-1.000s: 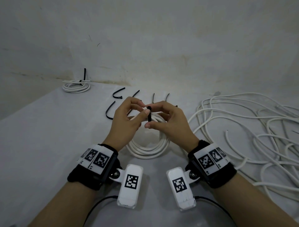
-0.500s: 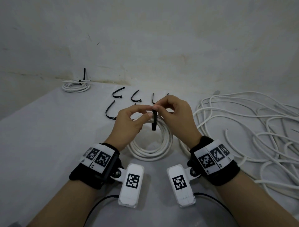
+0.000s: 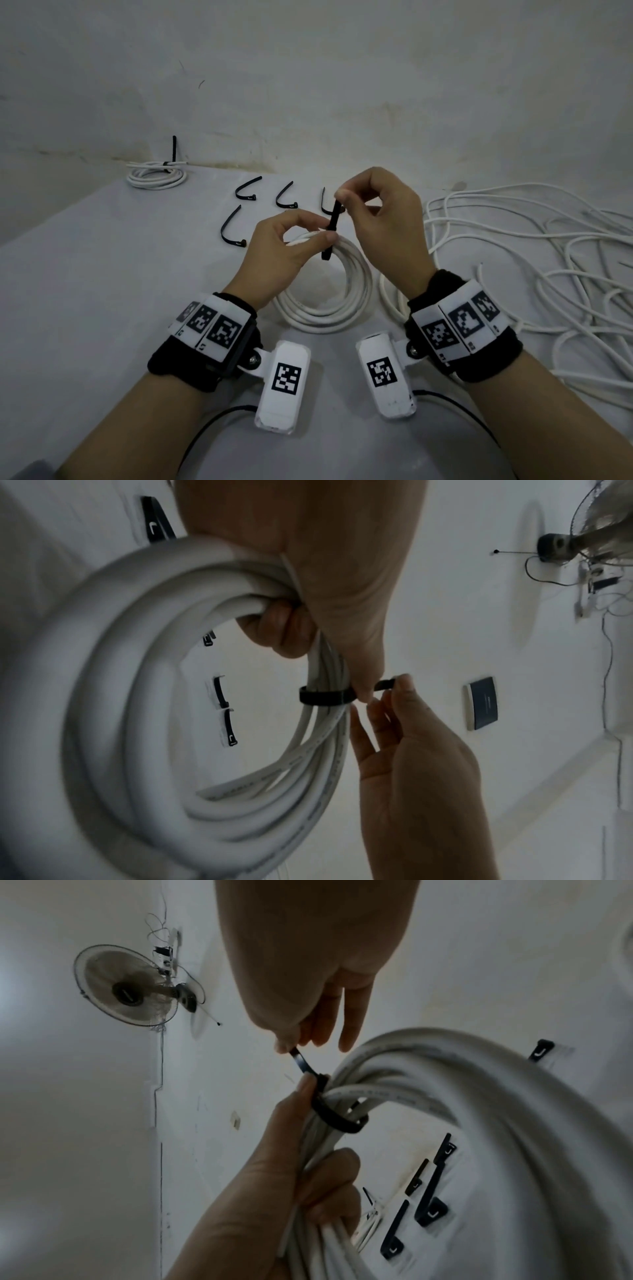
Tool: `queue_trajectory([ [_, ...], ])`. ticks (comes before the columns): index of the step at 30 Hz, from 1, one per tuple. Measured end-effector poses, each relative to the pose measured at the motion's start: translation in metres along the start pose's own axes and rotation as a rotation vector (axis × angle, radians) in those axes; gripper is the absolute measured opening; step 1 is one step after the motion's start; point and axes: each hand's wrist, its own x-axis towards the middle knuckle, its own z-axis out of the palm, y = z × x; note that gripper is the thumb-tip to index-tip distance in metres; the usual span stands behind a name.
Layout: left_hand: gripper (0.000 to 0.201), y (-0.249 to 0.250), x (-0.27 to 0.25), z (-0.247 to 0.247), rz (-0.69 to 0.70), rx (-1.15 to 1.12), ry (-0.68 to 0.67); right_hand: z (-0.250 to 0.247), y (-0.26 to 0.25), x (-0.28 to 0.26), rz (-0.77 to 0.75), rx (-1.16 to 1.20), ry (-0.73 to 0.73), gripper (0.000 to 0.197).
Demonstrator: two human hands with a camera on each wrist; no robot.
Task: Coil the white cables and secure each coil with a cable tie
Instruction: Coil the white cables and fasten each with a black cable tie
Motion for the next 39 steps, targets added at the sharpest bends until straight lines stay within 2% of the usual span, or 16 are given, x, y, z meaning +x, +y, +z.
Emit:
queue_trajectory([
  [2,0.003,-0.001,0.0,0.0,0.005,0.016,0.019,0.001,0.001,0.001,0.047,0.024,-0.019,0.012],
  [5,0.002,-0.002,0.001,-0.003,-0.042,-0.028,0.062,0.002,0.004,0.0,0.126,0.124,-0.2,0.01],
  [7,0.003,-0.002,0.001,-0.003,-0.078,-0.107,0.081,0.003,0.008,-0.005,0.194,0.234,-0.351,0.019],
  [9,0.007,-0.002,0.0,-0.002,-0.095,-0.184,0.091,0.004,0.013,-0.011,0.215,0.288,-0.412,0.029],
  [13,0.006,-0.003,-0.001,0.001,-0.073,-0.217,0.114,0.005,0.012,-0.014,0.212,0.352,-0.357,0.03],
  [23,0.009,0.0,0.001,-0.005,0.018,-0.03,0.058,0.009,0.012,-0.018,0.19,0.34,-0.348,0.031],
  [26,0.008,0.002,0.0,-0.007,0.078,-0.025,0.048,0.009,0.012,-0.019,0.203,0.35,-0.329,0.027],
  [30,0.012,0.005,0.0,-0.01,0.222,0.113,0.007,0.01,0.009,-0.02,0.183,0.351,-0.344,0.03],
  [33,0.011,0.006,0.0,-0.012,0.31,0.174,0.042,0.011,0.007,-0.02,0.17,0.354,-0.339,0.028],
  [39,0.009,0.004,0.004,-0.014,0.361,0.242,0.105,0.013,0.009,-0.02,0.154,0.316,-0.295,0.025],
])
